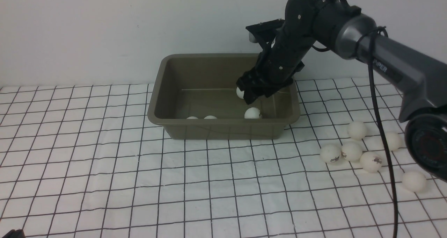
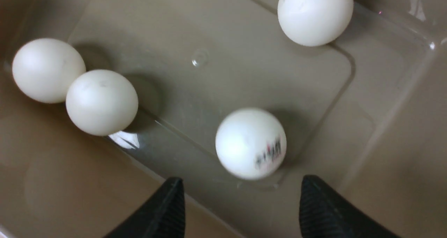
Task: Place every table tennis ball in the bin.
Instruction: Use the right arm to put the table tennis ball into the box, then use the right arm to clamp the table tennis ball closest to it
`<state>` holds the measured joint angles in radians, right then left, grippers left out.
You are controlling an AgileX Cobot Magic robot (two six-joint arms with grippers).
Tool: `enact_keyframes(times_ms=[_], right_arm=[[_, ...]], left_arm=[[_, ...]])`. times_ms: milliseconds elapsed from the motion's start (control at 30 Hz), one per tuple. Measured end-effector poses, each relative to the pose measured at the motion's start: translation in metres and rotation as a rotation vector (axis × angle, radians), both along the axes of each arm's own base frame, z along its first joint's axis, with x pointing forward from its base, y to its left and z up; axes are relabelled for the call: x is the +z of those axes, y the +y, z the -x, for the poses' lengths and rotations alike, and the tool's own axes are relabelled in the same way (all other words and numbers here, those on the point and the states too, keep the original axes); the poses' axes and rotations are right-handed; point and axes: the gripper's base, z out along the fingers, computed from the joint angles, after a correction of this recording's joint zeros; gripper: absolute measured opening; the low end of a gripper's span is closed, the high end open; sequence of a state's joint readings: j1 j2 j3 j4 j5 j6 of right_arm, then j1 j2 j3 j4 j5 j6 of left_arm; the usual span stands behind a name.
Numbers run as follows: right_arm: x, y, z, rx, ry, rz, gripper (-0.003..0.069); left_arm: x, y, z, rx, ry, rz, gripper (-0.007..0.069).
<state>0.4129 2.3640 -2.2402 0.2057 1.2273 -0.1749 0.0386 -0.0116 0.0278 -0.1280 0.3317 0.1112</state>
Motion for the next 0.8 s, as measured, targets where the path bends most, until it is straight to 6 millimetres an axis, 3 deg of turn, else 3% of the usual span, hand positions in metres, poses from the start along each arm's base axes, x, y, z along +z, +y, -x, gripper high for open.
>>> enact_keyframes(times_ms=[167,400,633,800], right_arm=[[0.007,-0.002,-0.002,0.002,-0.021,0.029,0.0403],[0.040,-0.016,-0.008,-0.075,-0.128,0.056,0.0403],[0.101,-0.079,-0.004,-0.246,-0.220,0.027,0.0403],[0.130,-0.129,0.011,-0.335,-0.241,0.040,0.0403]], left_arm=[[0.000,0.000,0.000,0.000,0.000,0.000,-0.0004],[0.000,0.000,0.000,0.000,0.000,0.000,-0.0004],[0.000,0.000,0.000,0.000,0.000,0.000,-0.0004],[0.000,0.000,0.000,0.000,0.000,0.000,-0.0004]])
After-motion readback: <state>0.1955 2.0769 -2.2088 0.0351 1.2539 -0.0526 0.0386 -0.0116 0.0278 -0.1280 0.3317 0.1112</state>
